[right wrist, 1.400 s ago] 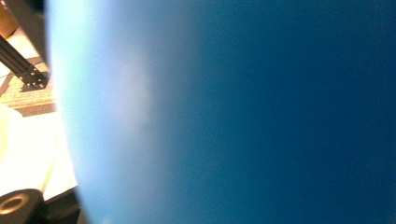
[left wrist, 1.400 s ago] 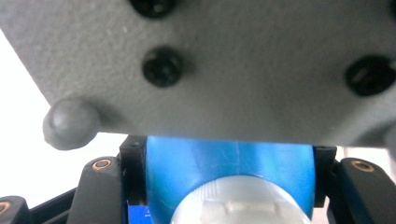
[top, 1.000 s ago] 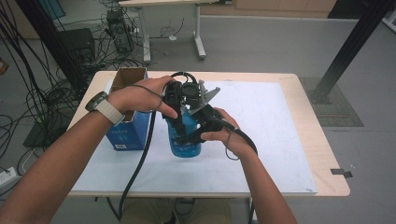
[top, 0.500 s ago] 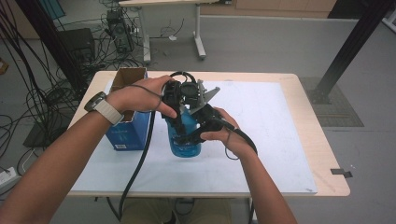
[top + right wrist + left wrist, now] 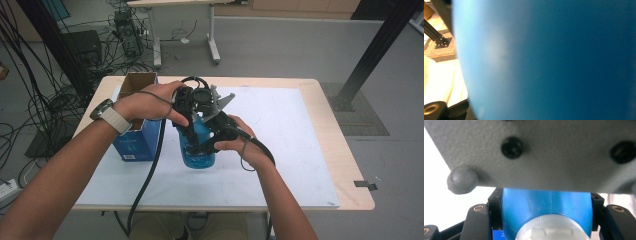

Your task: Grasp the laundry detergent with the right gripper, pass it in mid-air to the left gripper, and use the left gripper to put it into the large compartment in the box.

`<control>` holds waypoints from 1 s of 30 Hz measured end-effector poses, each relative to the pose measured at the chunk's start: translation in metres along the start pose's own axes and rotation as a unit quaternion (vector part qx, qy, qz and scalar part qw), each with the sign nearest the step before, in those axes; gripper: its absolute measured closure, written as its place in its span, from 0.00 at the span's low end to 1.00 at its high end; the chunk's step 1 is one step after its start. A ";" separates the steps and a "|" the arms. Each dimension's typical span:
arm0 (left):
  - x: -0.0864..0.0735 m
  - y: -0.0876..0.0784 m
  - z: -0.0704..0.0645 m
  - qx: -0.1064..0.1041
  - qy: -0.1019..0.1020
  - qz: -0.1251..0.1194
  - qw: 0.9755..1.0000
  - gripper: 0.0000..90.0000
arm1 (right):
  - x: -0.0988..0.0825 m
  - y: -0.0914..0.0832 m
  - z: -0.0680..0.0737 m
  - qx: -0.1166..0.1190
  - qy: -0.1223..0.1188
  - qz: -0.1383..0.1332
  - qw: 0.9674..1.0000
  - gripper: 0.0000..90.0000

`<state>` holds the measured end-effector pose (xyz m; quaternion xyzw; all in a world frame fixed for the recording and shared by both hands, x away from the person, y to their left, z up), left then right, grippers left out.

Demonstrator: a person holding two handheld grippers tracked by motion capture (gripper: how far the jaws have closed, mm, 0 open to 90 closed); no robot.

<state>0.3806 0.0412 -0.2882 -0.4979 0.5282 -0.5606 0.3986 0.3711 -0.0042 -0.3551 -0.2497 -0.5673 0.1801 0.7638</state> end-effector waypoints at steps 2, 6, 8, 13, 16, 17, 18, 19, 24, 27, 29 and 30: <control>0.000 0.000 0.000 0.001 0.003 0.000 1.000 0.42 | 0.000 0.000 0.000 0.000 0.000 0.001 1.000 0.48; -0.001 0.000 0.000 0.001 0.003 0.001 1.000 0.42 | 0.000 0.000 0.000 -0.001 -0.001 0.002 1.000 0.48; -0.001 0.000 0.000 0.002 0.001 0.000 1.000 0.42 | 0.000 0.001 0.000 -0.001 -0.003 0.001 1.000 0.48; -0.002 -0.001 -0.001 0.003 0.000 -0.001 1.000 0.42 | 0.002 0.001 0.000 -0.001 -0.004 0.002 1.000 0.48; -0.003 -0.002 -0.001 0.004 0.001 -0.001 1.000 0.42 | 0.003 0.001 0.000 -0.001 -0.004 0.002 1.000 0.48; -0.004 -0.003 -0.001 0.004 0.000 -0.002 1.000 0.42 | 0.003 0.001 0.001 -0.001 -0.005 0.002 1.000 0.48; -0.004 -0.003 -0.001 0.004 0.000 -0.002 1.000 0.42 | 0.003 0.001 0.001 -0.001 -0.005 0.002 1.000 0.48; -0.004 -0.003 -0.002 0.004 -0.001 -0.002 1.000 0.42 | 0.004 0.002 0.001 0.000 -0.010 0.001 1.000 0.48; -0.006 -0.005 -0.003 0.004 -0.004 -0.002 1.000 0.42 | 0.006 0.002 0.002 0.001 -0.009 0.001 1.000 0.48; -0.006 -0.005 -0.003 0.005 -0.004 -0.001 1.000 0.42 | 0.006 0.003 0.002 0.002 -0.008 0.001 1.000 0.48; -0.006 -0.005 -0.003 0.005 -0.006 -0.003 1.000 0.42 | 0.006 0.003 0.003 0.002 -0.008 0.002 1.000 0.48; -0.006 -0.005 -0.003 0.005 -0.007 -0.003 1.000 0.42 | 0.006 0.003 0.003 0.002 -0.009 0.002 1.000 0.48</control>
Point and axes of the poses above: each handheld gripper's, and its own axes: y roughly forward along the jaws, x roughly out of its top, z roughly to its left, the point moved 7 cm from there along y, roughly forward along the jaws, and after that the axes turned 8 degrees about y, right-handed, at the moved point
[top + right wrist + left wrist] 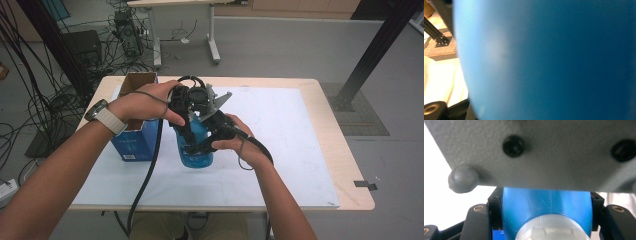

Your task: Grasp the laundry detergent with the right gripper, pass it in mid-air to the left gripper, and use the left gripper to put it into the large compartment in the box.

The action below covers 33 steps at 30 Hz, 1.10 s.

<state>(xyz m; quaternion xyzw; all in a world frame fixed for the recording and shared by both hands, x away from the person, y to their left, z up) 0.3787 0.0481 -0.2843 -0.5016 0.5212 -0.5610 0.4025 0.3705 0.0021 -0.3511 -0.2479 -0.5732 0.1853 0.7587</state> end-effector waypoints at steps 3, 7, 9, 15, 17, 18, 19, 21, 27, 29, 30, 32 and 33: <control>0.000 0.000 0.000 -0.001 0.001 0.000 1.000 0.42 | 0.000 0.000 0.000 0.001 0.000 0.000 1.000 0.48; 0.001 0.001 0.000 0.000 0.002 -0.001 1.000 0.42 | -0.001 0.000 -0.001 0.001 -0.006 -0.001 1.000 0.48; 0.001 0.001 0.000 -0.001 0.001 0.000 1.000 0.42 | -0.001 0.000 -0.001 0.000 -0.006 -0.001 1.000 0.48; 0.001 0.001 -0.001 0.001 0.000 -0.002 1.000 0.42 | -0.002 -0.001 0.001 -0.001 0.000 0.004 1.000 0.48; 0.001 0.001 -0.001 0.001 -0.001 -0.002 1.000 0.42 | -0.002 0.000 0.000 0.000 -0.007 0.001 1.000 0.48; 0.001 0.001 -0.001 0.001 -0.001 -0.001 1.000 0.42 | -0.002 0.000 0.001 0.000 -0.001 0.003 1.000 0.48; 0.001 0.001 -0.001 0.002 0.000 -0.001 1.000 0.42 | -0.002 0.000 0.001 0.000 -0.001 0.003 1.000 0.48; 0.001 0.000 -0.002 0.000 -0.001 0.000 1.000 0.42 | -0.001 -0.001 0.001 0.000 -0.002 0.002 1.000 0.48; 0.001 -0.002 -0.003 0.000 -0.002 0.002 1.000 0.42 | 0.000 -0.001 0.001 0.002 -0.010 -0.005 1.000 0.48; 0.001 -0.002 -0.003 0.000 -0.001 0.002 1.000 0.42 | 0.000 -0.001 0.003 0.001 -0.008 -0.005 1.000 0.48; 0.001 -0.003 -0.003 -0.001 -0.001 0.001 1.000 0.42 | 0.000 -0.002 0.005 0.001 0.004 -0.001 1.000 0.48; 0.001 -0.003 -0.004 0.000 -0.002 0.003 1.000 0.42 | 0.001 -0.001 0.002 0.004 -0.016 -0.009 1.000 0.48; 0.001 -0.003 -0.004 0.000 -0.001 0.004 1.000 0.42 | 0.001 -0.002 0.003 0.004 -0.013 -0.009 1.000 0.48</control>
Point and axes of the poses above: each handheld gripper's, and its own axes: y roughly forward along the jaws, x roughly out of its top, z roughly to its left, the point moved 7 cm from there along y, roughly forward along the jaws, and after that the axes turned 8 degrees about y, right-handed, at the moved point
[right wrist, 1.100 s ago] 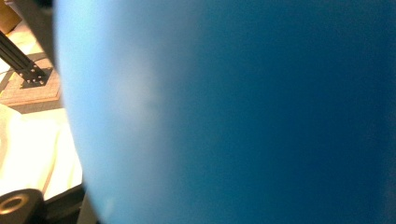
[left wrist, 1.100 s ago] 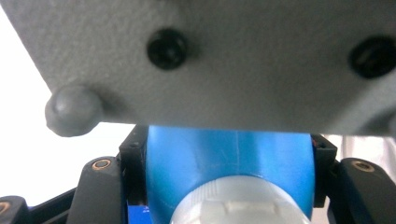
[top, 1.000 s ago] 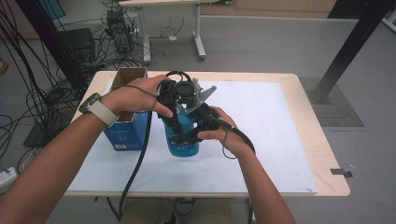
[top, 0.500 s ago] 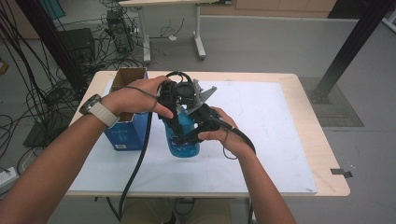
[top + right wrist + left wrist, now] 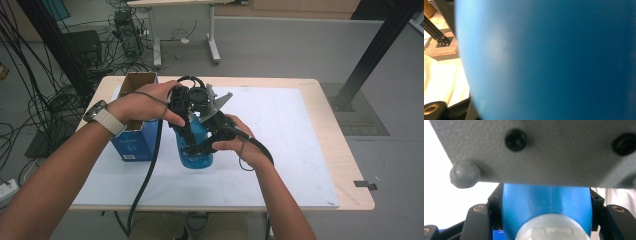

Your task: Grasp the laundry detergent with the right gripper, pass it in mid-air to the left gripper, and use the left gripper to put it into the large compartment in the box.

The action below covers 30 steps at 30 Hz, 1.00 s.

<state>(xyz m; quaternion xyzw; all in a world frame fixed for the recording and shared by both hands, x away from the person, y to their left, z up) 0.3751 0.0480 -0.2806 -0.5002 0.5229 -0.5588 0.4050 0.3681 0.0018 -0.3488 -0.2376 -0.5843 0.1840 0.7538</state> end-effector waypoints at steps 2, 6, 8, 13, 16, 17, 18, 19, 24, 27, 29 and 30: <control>0.000 0.000 0.000 0.000 0.000 0.002 1.000 0.42 | 0.000 0.000 0.000 0.000 0.000 -0.001 1.000 0.48; 0.001 0.001 -0.001 0.002 -0.001 0.004 1.000 0.42 | -0.001 -0.001 0.001 0.000 0.002 -0.003 1.000 0.48; 0.002 0.001 -0.002 0.003 0.000 0.007 1.000 0.42 | -0.002 0.000 0.000 0.001 -0.006 -0.006 1.000 0.48; 0.003 -0.002 -0.001 0.010 -0.004 0.006 1.000 0.42 | -0.002 -0.002 0.001 0.005 -0.004 -0.015 1.000 0.47; 0.001 -0.004 -0.001 0.015 -0.008 0.008 1.000 0.42 | -0.006 -0.002 -0.002 -0.008 0.007 -0.021 1.000 0.23; 0.000 -0.006 0.000 0.017 -0.012 0.006 1.000 0.42 | -0.015 -0.006 -0.002 0.002 0.017 -0.013 1.000 0.22; -0.003 -0.009 0.001 0.022 -0.018 0.005 1.000 0.42 | -0.020 -0.010 -0.003 -0.001 0.022 -0.007 1.000 0.20; -0.004 -0.010 0.001 0.023 -0.021 0.005 1.000 0.42 | -0.025 -0.013 -0.006 -0.009 0.027 -0.003 1.000 0.18; -0.009 -0.011 0.003 0.027 -0.038 0.012 0.999 0.42 | -0.042 -0.038 -0.016 -0.040 0.059 0.017 0.997 0.16; -0.011 -0.013 0.005 0.034 -0.050 0.012 0.998 0.42 | -0.050 -0.051 -0.020 -0.056 0.078 0.033 0.995 0.10; -0.012 -0.013 0.006 0.036 -0.053 0.013 0.998 0.42 | -0.053 -0.056 -0.021 -0.065 0.084 0.038 0.994 0.07; -0.013 -0.014 0.006 0.038 -0.057 0.014 0.998 0.42 | -0.055 -0.060 -0.023 -0.076 0.088 0.044 0.992 0.06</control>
Point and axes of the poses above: each handheld gripper's, and its own axes: y roughly forward along the jaws, x roughly out of its top, z roughly to its left, the point moved 7 cm from there along y, roughly forward along the jaws, and after that the axes turned 8 degrees about y, right-handed, at the moved point
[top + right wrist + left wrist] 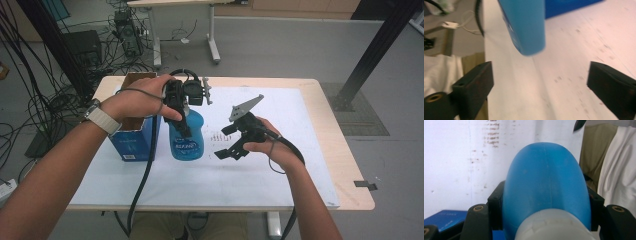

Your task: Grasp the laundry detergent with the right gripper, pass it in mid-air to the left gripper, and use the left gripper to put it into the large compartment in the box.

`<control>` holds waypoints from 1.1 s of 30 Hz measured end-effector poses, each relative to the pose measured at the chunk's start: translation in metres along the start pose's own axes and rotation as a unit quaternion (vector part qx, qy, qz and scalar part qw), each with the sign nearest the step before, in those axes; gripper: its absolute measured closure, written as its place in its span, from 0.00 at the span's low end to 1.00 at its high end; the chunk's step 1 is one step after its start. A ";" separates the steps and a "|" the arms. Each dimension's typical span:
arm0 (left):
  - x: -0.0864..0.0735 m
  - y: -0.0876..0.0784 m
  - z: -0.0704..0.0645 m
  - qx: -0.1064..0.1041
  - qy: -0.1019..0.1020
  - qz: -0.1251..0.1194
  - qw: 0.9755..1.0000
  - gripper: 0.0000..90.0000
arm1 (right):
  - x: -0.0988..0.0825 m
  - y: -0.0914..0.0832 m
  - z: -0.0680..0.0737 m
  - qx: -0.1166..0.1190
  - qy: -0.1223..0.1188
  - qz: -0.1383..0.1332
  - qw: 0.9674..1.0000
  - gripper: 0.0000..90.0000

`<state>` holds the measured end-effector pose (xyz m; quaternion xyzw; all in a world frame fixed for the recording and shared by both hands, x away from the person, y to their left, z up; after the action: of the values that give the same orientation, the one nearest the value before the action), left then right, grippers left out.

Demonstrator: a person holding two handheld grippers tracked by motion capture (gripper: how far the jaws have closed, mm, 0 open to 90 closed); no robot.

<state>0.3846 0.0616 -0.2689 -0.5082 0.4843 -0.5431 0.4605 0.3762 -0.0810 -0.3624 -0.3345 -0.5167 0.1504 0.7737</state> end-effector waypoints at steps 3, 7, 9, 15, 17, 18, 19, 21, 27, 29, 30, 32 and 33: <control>-0.002 -0.002 0.001 0.004 -0.014 0.001 1.000 0.42 | -0.007 -0.011 -0.006 -0.030 -0.005 0.023 0.999 0.06; -0.001 -0.007 0.004 0.012 -0.038 0.003 0.999 0.42 | -0.015 -0.023 -0.011 -0.057 -0.008 0.043 0.997 0.04; -0.001 -0.009 0.005 0.022 -0.045 0.010 0.999 0.42 | -0.020 -0.032 -0.016 -0.079 -0.012 0.060 0.995 0.04; -0.001 -0.011 0.008 0.029 -0.075 0.018 0.997 0.42 | -0.027 -0.046 -0.019 -0.097 -0.018 0.083 0.992 0.04; -0.001 -0.011 0.009 0.030 -0.086 0.019 0.996 0.42 | -0.030 -0.054 -0.020 -0.104 -0.019 0.091 0.990 0.04; 0.000 -0.011 0.010 0.031 -0.094 0.016 0.995 0.42 | -0.030 -0.054 -0.020 -0.104 -0.019 0.091 0.990 0.04; 0.001 -0.011 0.010 0.032 -0.102 0.014 0.994 0.42 | -0.031 -0.056 -0.021 -0.105 -0.018 0.094 0.990 0.04; 0.001 -0.012 0.012 0.036 -0.113 0.018 0.993 0.42 | -0.033 -0.060 -0.022 -0.107 -0.016 0.099 0.989 0.04; 0.004 -0.016 0.017 0.041 -0.143 0.015 0.989 0.42 | -0.043 -0.070 -0.029 -0.115 0.003 0.103 0.988 0.04; 0.005 -0.018 0.019 0.042 -0.154 0.012 0.987 0.42 | -0.045 -0.073 -0.030 -0.117 0.008 0.102 0.988 0.04; 0.005 -0.018 0.019 0.044 -0.160 0.009 0.986 0.42 | -0.047 -0.075 -0.031 -0.118 0.010 0.105 0.987 0.04; 0.005 -0.021 0.021 0.048 -0.174 0.009 0.983 0.42 | -0.048 -0.076 -0.031 -0.118 0.009 0.108 0.987 0.05; 0.004 -0.022 0.021 0.050 -0.180 0.010 0.982 0.42 | -0.049 -0.078 -0.031 -0.119 0.009 0.113 0.986 0.05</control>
<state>0.4053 0.0585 -0.2463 -0.5691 0.3713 -0.4618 0.5701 0.3747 -0.1778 -0.3521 -0.4820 -0.4827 0.1711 0.7109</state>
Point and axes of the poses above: each handheld gripper's, and its own axes: y roughly forward along the jaws, x roughly out of its top, z roughly to its left, the point moved 7 cm from there along y, roughly forward along the jaws, and after that the axes turned 8 degrees about y, right-handed, at the moved point
